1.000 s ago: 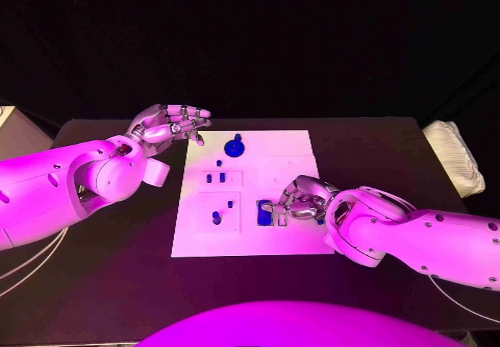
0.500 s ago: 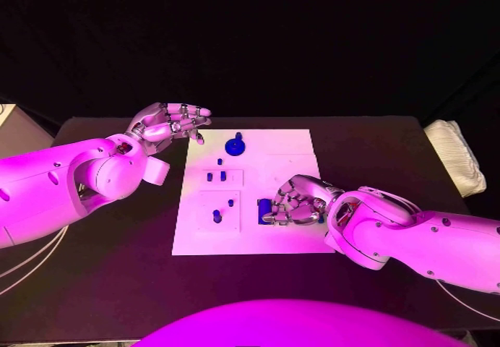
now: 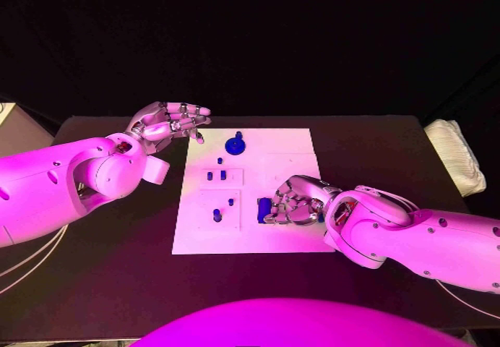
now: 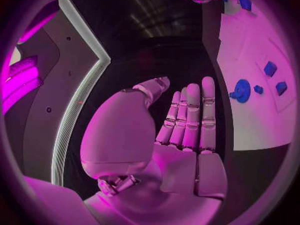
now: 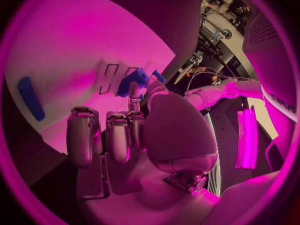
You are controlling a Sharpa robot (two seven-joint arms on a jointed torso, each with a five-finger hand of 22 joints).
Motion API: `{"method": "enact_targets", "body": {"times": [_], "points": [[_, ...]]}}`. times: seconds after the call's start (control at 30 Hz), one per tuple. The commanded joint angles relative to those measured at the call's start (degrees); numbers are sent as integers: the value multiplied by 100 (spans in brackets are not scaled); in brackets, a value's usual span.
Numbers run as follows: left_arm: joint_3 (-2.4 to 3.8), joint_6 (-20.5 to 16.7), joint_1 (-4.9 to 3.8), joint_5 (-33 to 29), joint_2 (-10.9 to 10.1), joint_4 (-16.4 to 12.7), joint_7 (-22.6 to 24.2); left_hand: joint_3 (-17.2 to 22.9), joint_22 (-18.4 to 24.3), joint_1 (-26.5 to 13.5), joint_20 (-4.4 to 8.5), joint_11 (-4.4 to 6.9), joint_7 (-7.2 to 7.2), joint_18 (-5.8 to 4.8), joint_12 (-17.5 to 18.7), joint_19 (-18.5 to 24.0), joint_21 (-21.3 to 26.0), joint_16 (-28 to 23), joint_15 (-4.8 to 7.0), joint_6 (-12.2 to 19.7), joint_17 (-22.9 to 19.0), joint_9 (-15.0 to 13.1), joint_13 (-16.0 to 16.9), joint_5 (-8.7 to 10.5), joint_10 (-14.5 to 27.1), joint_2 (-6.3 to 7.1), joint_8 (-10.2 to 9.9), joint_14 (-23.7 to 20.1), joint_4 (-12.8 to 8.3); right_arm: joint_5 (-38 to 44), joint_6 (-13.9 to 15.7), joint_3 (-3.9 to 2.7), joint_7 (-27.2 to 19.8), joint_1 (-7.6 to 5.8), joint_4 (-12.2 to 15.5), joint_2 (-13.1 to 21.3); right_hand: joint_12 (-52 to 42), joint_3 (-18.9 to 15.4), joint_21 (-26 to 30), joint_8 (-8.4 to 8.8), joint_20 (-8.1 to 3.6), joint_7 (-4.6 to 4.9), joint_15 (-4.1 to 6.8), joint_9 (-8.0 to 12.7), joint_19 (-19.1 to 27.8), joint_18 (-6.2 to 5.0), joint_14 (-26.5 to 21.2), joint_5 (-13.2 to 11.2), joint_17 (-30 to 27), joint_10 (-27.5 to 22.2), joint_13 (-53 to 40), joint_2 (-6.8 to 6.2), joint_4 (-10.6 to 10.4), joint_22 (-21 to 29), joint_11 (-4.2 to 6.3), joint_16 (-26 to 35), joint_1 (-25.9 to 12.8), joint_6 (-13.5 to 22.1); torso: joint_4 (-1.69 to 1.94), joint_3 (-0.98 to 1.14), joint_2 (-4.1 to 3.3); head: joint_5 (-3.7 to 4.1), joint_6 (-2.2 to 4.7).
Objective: Assemble the parts on the task board
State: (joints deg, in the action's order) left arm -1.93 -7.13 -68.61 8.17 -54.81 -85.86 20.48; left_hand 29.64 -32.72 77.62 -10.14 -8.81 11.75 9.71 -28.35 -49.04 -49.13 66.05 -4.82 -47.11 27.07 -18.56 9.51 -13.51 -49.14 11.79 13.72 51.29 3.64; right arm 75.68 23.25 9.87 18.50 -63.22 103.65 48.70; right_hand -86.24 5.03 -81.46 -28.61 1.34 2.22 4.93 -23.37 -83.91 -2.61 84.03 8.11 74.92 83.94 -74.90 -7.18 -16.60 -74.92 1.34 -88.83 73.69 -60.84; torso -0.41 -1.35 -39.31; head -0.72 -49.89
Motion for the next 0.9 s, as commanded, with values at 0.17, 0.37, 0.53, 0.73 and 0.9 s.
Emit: {"method": "enact_targets", "body": {"times": [0.17,0.37,0.53,0.73,0.9], "points": [[3,105,-2,-21,-2,-11,22,-10,10,-13,-2,9,40,80,-39,-49,23,-3,2,5,-6,2,-10,-27,35,-59,26,-33,39,209,129,1,393,18,-80,-67,-48,171,-50,-38,-53,-33,57,6,-373,74,559,-29,1329,465,-1326,155,35,-994,76,-33,67,-33,-5,5,-5,-6,-11],[3,108,-2,-21,-10,-13,16,-10,10,-13,-2,9,40,80,-39,-49,23,-3,2,5,-6,2,-10,-27,35,-59,26,-33,39,144,81,0,314,24,-131,-85,-49,302,-58,-48,-64,-45,68,12,-376,76,559,-64,1333,467,-1329,202,59,-1003,88,-35,184,-19,-2,4,0,-17,-11],[3,113,-2,-21,-16,-12,6,-10,10,-13,-2,9,40,80,-39,-49,23,-3,2,5,-6,2,-10,-27,35,-59,26,-33,39,-47,-115,2,100,26,-168,-95,-50,307,-53,-51,-66,-36,67,14,-374,76,560,-77,1337,468,-1331,160,52,-1002,84,-36,180,-9,0,7,3,-18,-11],[3,115,-2,-21,-24,-13,-5,-12,16,-21,-4,8,42,80,-44,-50,31,-2,0,7,-8,3,-11,-27,41,-63,26,-36,51,-196,-378,9,-81,46,-213,-119,-52,298,-35,-61,-64,-30,61,15,-368,72,557,-102,1324,469,-1333,64,44,-993,77,-30,168,-4,-3,10,-2,-27,-11],[3,113,-2,-21,-20,-11,-7,-14,18,-23,-5,6,44,80,-44,-51,35,-2,-1,15,-9,5,-12,-26,46,-59,22,-38,52,-170,-469,12,-97,71,-232,-109,-19,361,5,-76,-64,-34,61,24,-354,64,550,-258,1295,455,-1319,-93,131,-975,78,-16,363,6,-7,1,4,-28,-11]]}}
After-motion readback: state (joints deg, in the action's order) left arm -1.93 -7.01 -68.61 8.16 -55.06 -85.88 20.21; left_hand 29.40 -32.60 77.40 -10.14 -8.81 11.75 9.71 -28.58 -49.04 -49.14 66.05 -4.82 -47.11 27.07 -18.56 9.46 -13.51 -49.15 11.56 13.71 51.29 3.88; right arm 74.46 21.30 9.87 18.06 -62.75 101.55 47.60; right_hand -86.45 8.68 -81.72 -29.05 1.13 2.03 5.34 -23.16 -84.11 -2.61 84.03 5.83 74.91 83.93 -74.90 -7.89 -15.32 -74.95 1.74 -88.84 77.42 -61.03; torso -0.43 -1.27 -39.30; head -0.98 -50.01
